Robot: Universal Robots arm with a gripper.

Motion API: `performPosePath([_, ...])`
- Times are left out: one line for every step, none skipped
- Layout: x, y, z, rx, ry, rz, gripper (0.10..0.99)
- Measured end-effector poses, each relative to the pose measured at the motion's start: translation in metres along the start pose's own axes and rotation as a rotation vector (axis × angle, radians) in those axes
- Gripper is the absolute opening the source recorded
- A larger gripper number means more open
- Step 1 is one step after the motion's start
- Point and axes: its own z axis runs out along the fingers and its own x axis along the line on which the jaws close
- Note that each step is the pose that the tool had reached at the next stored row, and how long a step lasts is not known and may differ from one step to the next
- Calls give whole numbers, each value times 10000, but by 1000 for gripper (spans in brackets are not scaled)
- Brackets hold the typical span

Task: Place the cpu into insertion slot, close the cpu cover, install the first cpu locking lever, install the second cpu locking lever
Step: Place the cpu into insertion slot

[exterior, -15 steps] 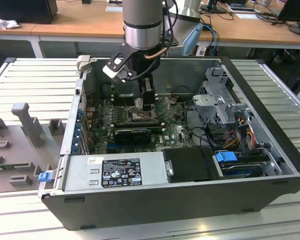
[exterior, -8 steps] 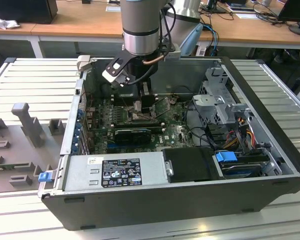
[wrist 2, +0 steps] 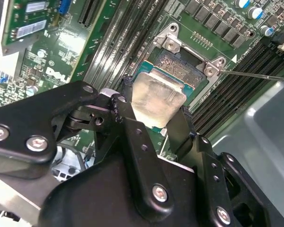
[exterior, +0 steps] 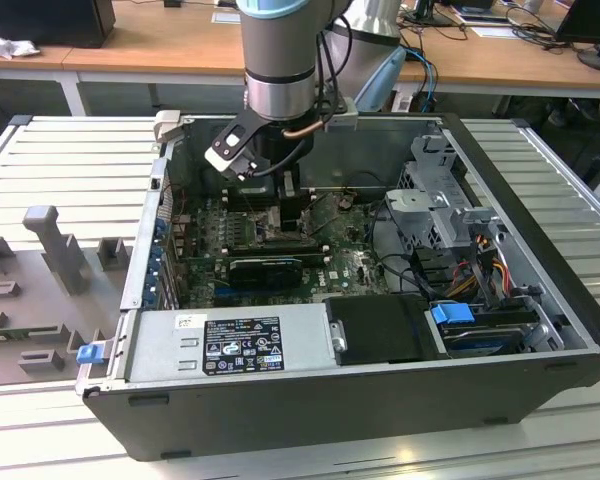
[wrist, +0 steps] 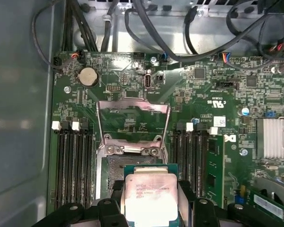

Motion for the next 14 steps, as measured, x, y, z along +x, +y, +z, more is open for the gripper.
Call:
performPosePath([6,-1,10,0,5,0,533])
performPosePath([10,-1,17,-1,13,0,533])
performPosePath([14,-2,23,-1,19,2,533])
performPosePath([19,-3,30,-1,28,4,533])
performPosePath([25,-3,41,-2,45,6,533])
performPosePath([30,-4,50,-2,58,11,533])
performPosePath([35,-5,57,-2,60,16,533])
performPosePath([45,-6,74,-2,60,37,533])
performPosePath([54,-8,98,0,54,119,533])
performPosePath([57,-10,111,1,49,163,533])
performPosePath([61,-12,123,1,48,172,533])
performPosePath([69,-16,143,1,48,172,533])
performPosePath([81,-22,165,0,49,172,533])
performPosePath([95,-31,192,1,48,173,533])
